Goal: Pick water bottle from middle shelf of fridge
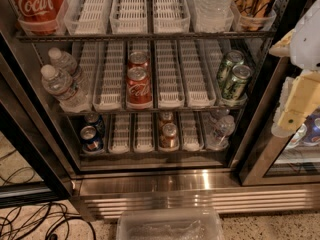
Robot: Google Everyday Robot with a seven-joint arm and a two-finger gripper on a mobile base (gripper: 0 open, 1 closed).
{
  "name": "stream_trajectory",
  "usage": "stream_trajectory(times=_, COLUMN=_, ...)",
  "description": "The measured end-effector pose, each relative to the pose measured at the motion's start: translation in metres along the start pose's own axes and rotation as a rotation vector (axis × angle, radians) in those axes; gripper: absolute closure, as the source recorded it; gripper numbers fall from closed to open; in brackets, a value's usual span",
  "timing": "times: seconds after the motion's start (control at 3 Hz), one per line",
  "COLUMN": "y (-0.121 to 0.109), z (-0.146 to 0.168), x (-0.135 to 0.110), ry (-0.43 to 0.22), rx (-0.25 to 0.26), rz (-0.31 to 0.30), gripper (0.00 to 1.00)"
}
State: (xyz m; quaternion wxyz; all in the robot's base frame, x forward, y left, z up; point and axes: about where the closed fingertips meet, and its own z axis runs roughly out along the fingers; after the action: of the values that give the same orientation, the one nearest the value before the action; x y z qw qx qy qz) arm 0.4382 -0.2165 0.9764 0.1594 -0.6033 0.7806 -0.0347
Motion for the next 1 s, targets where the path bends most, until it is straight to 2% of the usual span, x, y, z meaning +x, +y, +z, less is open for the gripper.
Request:
stream_trajectory(times=0.33, y=0.0, z=0.0, x=0.0, ry=0.0, rx=0.0, rz=0.0, gripper=0.0)
stream_trajectory(times=0.67, y=0.014, z=0.018, x=-0.019, ry=-0.045, rx=0.004, rz=0.007, gripper=0.0)
stream_trajectory(times=1.0, y=0.045, z=0.059, x=-0.075, ry=-0.163, rx=-0.025, rz=-0.024, gripper=0.0)
